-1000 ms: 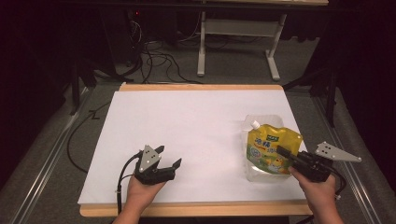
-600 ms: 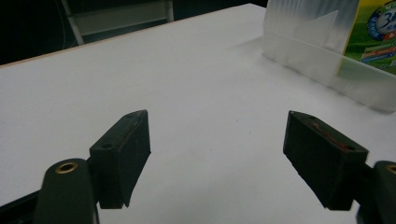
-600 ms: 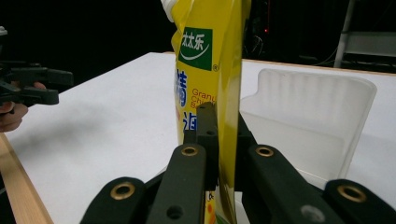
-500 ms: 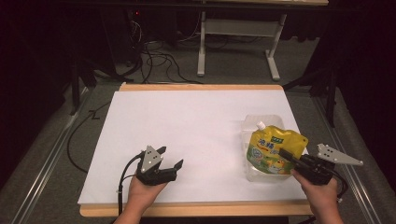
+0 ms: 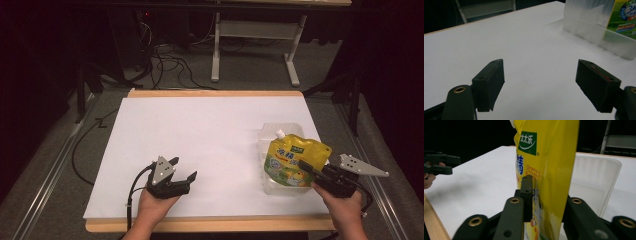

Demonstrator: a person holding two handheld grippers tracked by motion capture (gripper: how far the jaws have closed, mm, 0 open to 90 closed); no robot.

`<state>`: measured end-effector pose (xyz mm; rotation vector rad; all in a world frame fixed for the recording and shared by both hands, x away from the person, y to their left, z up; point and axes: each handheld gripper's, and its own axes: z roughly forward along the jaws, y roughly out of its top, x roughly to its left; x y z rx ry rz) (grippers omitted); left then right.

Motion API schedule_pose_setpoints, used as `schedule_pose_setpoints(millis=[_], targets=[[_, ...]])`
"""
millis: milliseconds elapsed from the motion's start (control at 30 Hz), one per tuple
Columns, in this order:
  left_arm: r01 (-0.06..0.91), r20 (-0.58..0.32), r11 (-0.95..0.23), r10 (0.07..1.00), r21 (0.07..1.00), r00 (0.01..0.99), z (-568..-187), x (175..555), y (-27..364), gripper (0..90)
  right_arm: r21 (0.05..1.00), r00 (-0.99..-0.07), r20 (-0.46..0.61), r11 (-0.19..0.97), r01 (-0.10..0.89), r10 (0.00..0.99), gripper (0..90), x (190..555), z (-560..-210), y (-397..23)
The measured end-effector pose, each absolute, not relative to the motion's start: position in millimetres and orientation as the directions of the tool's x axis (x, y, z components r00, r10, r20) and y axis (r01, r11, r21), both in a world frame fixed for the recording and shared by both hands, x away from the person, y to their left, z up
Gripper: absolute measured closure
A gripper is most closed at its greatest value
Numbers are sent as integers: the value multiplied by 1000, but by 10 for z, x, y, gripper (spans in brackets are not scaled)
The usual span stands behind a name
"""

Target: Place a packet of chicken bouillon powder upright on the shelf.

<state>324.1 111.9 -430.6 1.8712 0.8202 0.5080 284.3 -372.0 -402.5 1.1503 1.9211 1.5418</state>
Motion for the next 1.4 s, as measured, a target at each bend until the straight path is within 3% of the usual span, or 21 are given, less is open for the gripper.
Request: schedule_pose_setpoints(millis=[100,133,167,200,267,467,667,1033,1400], targets=[[315,-10,-283,730,906,684,-4308,3242,1116,236,941,-565,169,38,336,808,685,2840,-4010,-3711],[315,-8,-285,730,906,683,-4310,3243,1113,236,943,-561,168,34,332,811,607,2836,-3990,-3703],[315,-8,-285,730,906,683,-4310,3243,1113,236,943,-561,168,34,332,811,607,2836,-3990,-3703],[315,-7,-286,730,905,683,-4312,3242,1111,236,945,-560,170,26,325,811,535,2835,-3962,-3695],[315,-7,-287,729,905,684,-4312,3242,1111,236,950,-557,165,22,312,814,477,2823,-3923,-3687],[317,-7,-292,725,902,689,-4319,3248,1101,237,966,-525,138,4,260,840,369,2752,-3780,-3689],[319,-7,-298,722,900,692,-4327,3249,1083,237,979,-496,105,-3,202,862,328,2659,-3612,-3700],[320,-8,-301,717,898,697,-4331,3247,1066,238,992,-490,82,-24,125,868,332,2532,-3332,-3740],[302,-9,-301,694,904,720,-4298,3190,993,238,998,-568,26,15,66,822,332,2435,-3128,-3460]])
